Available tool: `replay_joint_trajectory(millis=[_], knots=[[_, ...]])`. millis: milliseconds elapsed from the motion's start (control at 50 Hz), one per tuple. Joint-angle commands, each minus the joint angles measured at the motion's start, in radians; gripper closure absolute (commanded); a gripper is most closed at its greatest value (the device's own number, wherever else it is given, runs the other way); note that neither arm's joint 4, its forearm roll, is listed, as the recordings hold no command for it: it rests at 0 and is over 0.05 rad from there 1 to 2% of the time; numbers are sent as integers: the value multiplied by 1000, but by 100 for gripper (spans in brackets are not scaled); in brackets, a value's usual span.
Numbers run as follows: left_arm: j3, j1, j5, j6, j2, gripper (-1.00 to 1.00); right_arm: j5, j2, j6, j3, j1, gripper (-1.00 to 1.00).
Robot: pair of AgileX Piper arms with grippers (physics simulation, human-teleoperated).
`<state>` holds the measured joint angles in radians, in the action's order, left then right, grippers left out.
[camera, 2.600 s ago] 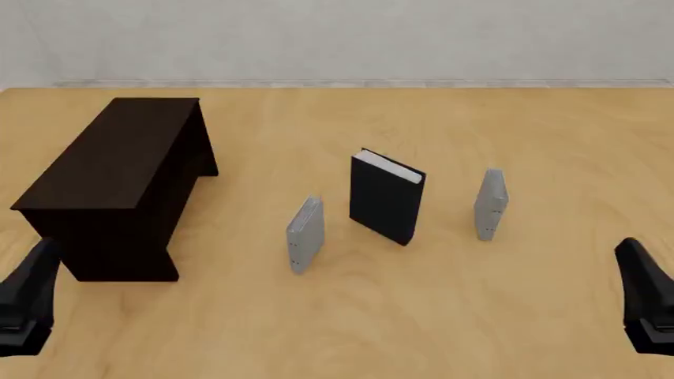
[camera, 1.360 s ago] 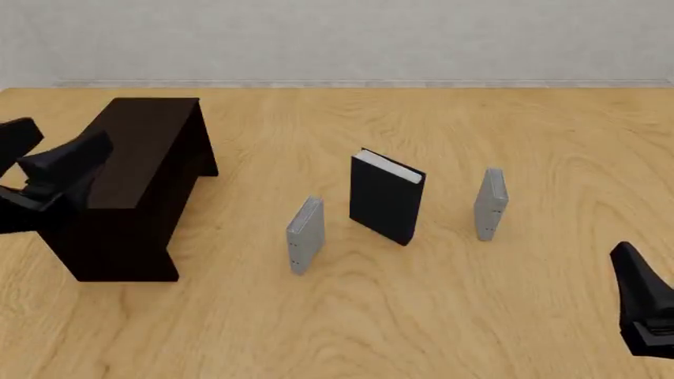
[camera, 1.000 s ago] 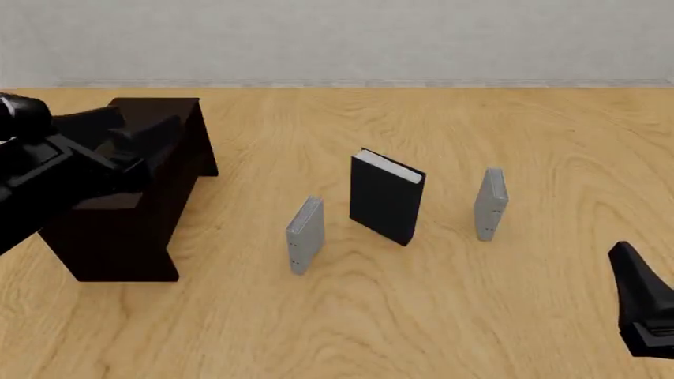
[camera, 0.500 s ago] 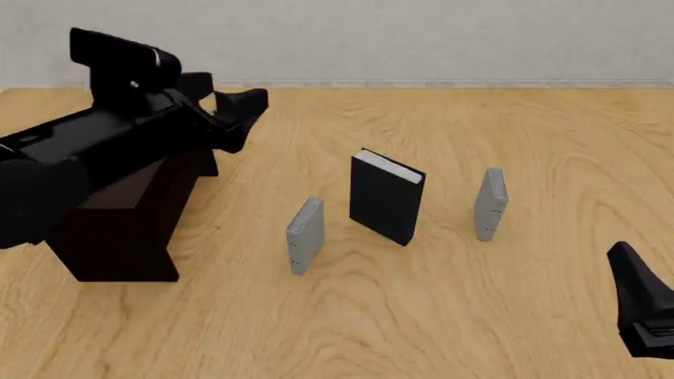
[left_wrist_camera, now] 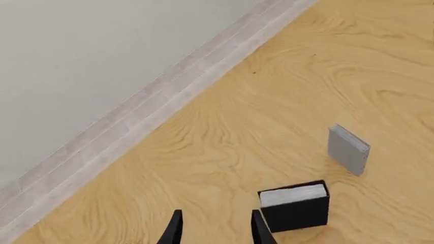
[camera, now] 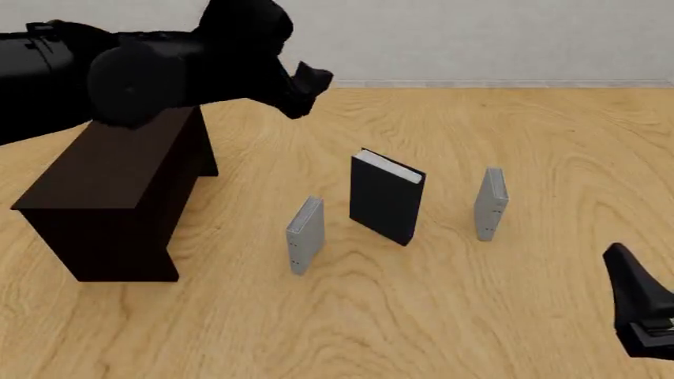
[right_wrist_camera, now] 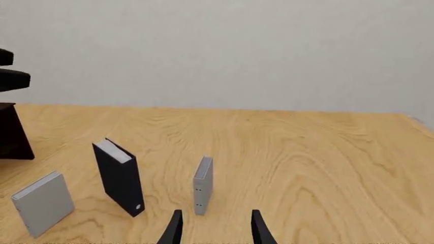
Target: Pick up the book in the middle and place it on the cabinet shelf.
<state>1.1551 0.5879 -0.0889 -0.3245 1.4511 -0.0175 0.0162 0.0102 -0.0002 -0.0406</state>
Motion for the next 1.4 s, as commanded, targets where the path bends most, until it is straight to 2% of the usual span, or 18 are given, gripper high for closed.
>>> replay_joint_trajectory(millis=[20, 80, 180, 280, 320, 460, 500, 580, 640, 680, 720, 740, 760, 820, 880, 1040, 1200, 1400], knots=[[146, 43, -198, -186, 149, -100, 25, 41, -6, 0, -8, -100], [174, 41, -223, -227, 158, -100, 28, 45, -7, 0, -9, -100], [292, 81, -359, -258, 170, -100, 77, 104, -7, 0, -10, -100], [373, 21, -438, -411, 235, -100, 107, 136, -4, 0, -12, -100], [441, 29, -523, -423, 267, -100, 130, 159, -4, 0, -14, -100], [549, 29, -624, -470, 326, -100, 101, 130, -1, 0, -20, -100], [494, 83, -657, -495, 299, -100, 111, 140, -1, 0, -19, -100], [515, 60, -640, -535, 333, -100, 131, 160, -2, 0, -19, -100], [504, 124, -656, -504, 316, -100, 144, 173, -2, 0, -19, -100], [463, 124, -647, -558, 316, -100, 140, 169, -1, 0, -19, -100], [462, 124, -646, -558, 315, -100, 140, 169, -1, 0, -19, -100], [500, 167, -664, -515, 310, -100, 136, 164, 2, 0, -17, -100], [499, 161, -680, -548, 323, -100, 142, 170, 5, 0, -17, -100], [512, 168, -719, -532, 344, -100, 169, 198, 7, 0, -17, -100], [520, 138, -721, -580, 374, -100, 207, 237, 9, 0, -18, -100], [516, 100, -707, -661, 434, -100, 302, 331, 12, 0, -18, -100], [558, 70, -671, -699, 489, -100, 392, 419, 10, 0, -19, -100], [551, 99, -616, -692, 522, -100, 246, 268, 4, 0, -19, -100]])
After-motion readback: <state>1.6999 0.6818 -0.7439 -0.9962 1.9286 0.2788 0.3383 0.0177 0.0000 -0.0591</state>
